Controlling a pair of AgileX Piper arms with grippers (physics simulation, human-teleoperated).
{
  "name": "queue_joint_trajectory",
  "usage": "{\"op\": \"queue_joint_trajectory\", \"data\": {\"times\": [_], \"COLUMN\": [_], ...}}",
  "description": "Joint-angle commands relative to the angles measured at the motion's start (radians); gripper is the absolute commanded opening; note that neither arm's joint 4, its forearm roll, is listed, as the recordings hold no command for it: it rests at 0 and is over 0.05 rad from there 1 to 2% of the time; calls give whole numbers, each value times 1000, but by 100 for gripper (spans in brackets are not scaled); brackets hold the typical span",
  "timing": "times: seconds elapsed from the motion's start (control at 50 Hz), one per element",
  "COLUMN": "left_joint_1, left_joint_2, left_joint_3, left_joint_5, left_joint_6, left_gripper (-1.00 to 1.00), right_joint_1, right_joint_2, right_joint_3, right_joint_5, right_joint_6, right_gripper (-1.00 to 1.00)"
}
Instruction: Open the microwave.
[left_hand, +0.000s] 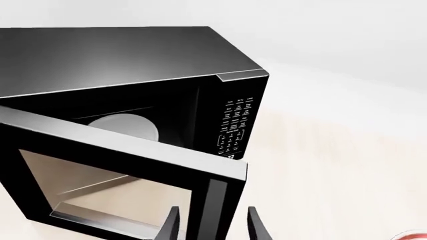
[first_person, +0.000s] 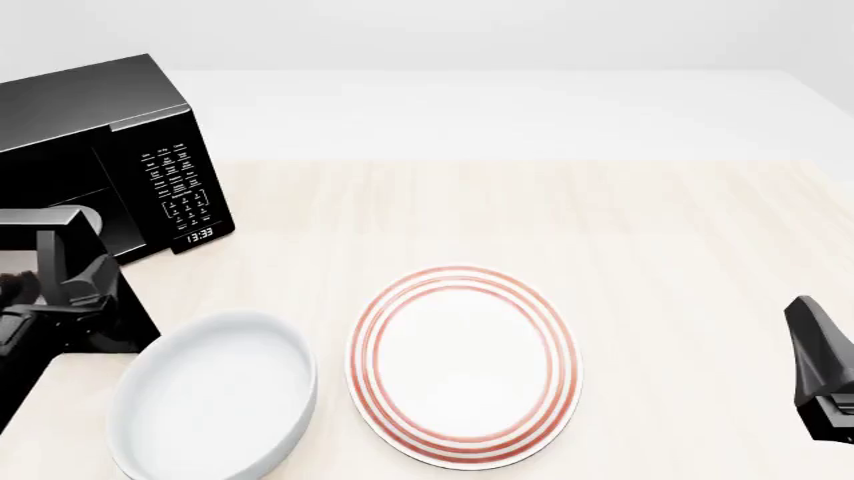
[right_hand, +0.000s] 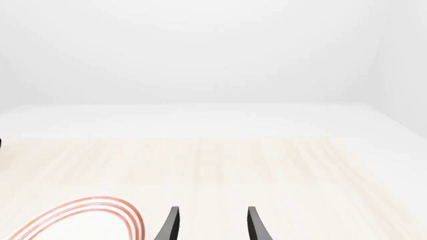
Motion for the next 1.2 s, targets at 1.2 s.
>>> {"op": "queue_joint_trajectory", "data": {"times": [1.2], "left_joint_1": [7], "left_joint_2": [-750], "left_joint_3": [-73], "left_joint_5": [667], "left_joint_6": [98], "left_gripper": [100], "right_joint_1": [0], "right_joint_2": [0], "right_joint_3": [0], "right_joint_5": [0], "right_joint_6": [0], "right_gripper": [100]}}
